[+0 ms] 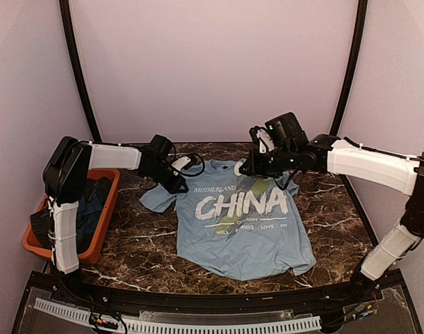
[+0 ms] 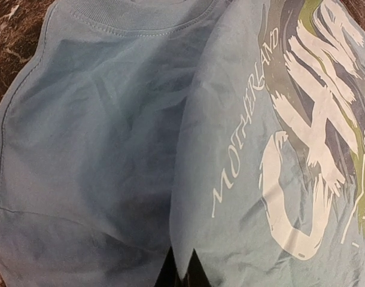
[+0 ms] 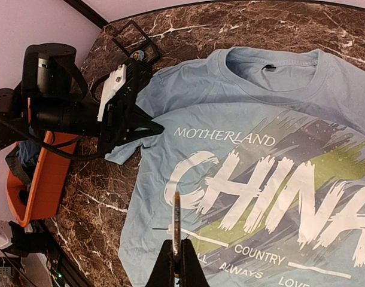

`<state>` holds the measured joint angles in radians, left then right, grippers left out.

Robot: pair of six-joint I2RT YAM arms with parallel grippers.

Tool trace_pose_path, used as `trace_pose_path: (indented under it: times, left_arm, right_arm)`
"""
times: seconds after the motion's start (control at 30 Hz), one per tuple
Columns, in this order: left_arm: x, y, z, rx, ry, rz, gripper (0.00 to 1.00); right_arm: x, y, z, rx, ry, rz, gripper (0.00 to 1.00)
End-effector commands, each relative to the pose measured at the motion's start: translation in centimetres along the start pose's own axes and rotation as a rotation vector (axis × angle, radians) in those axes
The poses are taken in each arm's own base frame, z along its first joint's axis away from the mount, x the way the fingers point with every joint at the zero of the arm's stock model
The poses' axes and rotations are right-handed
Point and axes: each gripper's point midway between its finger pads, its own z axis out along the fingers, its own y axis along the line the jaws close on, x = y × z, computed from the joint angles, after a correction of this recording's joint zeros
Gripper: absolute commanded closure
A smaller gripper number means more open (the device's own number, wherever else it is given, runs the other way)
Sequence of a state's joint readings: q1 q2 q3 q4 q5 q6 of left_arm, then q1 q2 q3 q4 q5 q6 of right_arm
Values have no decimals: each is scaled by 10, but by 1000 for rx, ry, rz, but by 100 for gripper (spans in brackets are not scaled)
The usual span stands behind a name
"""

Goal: Pin the brooch onto the clothing
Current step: Pick up the flattened clothing from the center of the board.

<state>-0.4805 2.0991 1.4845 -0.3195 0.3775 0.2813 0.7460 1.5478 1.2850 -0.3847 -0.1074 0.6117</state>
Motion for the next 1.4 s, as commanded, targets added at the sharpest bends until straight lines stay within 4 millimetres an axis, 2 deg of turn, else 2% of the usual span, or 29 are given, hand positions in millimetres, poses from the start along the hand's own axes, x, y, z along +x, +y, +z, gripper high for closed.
trace_pose_path:
  times: [0.0,0.2,0.3,0.4,0.53,0.77,0.9,1.07,1.17,1.37]
  left_arm:
    - [8,-20,-10,6,44,-103,99]
    - [20,-35,-25,-40,35,-190,99]
    - [19,-37,-36,-56,23,-201,99]
    - [26,-40,-41,-62,26,-192,99]
    - [17,-47,-49,-72,-28,-138,99]
    - [19,-68,-46,-82,-17,-10,99]
    - [19,-76,-48,-92,-24,32,95]
    - [18,-75,-49,-109,-42,40,84]
    - [18,-74,-49,-113,-46,40,72]
    - [16,-74,-49,-109,-59,46,66]
  right_arm:
    - [-11,9,10,-38,-13,16,100]
    - [-6,15,32,-65,47,74,100]
    - [0,13,46,-54,92,102,100]
    - [6,13,57,-56,121,132,100]
    - [12,16,71,-62,156,155,100]
    - [25,26,99,-89,231,184,100]
    - [30,30,111,-97,252,200,100]
    - [32,32,114,-106,260,214,100]
    - [37,32,116,-102,270,216,100]
    - [45,29,121,-95,290,229,100]
